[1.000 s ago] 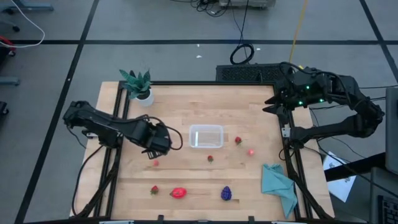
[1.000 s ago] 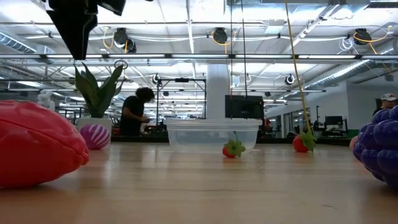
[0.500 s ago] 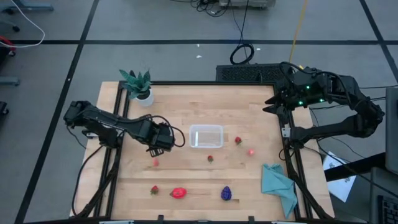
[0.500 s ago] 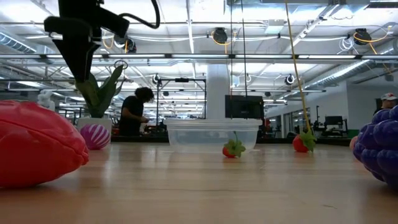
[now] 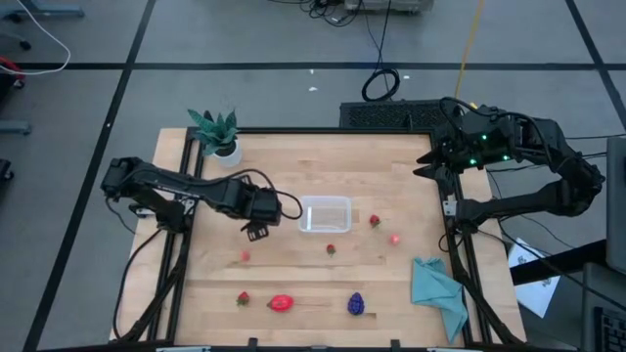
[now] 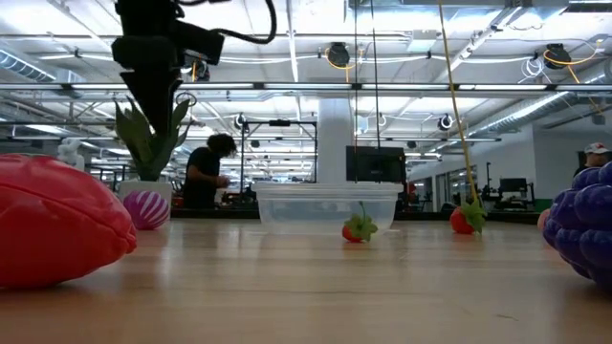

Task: Pick and placing Produce into tupperware
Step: Put the purple onion into the transparent bin

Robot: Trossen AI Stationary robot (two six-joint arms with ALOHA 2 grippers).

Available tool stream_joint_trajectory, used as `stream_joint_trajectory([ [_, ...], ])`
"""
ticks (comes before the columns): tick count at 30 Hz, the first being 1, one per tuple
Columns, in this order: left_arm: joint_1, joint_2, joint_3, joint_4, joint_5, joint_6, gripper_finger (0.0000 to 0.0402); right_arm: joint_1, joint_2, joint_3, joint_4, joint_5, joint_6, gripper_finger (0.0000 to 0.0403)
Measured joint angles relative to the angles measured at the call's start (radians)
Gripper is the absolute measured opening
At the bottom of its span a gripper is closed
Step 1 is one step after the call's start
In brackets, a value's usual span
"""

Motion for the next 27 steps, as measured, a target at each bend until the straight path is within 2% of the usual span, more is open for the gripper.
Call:
stream_joint_trajectory([
  [12, 0.072, 0.0, -0.198, 0.09, 0.061, -0.009, 0.0308, 0.0, 0.0, 0.0, 0.0, 0.0, 0.026, 0.018],
  [16, 0.084, 0.0, -0.246, 0.181, 0.117, 0.013, 0.0308, 0.0, 0.0, 0.0, 0.001, 0.0, 0.026, 0.018],
  [27, 0.087, 0.0, -0.259, 0.257, 0.143, 0.042, 0.0308, 0.0, 0.0, 0.0, 0.001, 0.0, 0.026, 0.018],
])
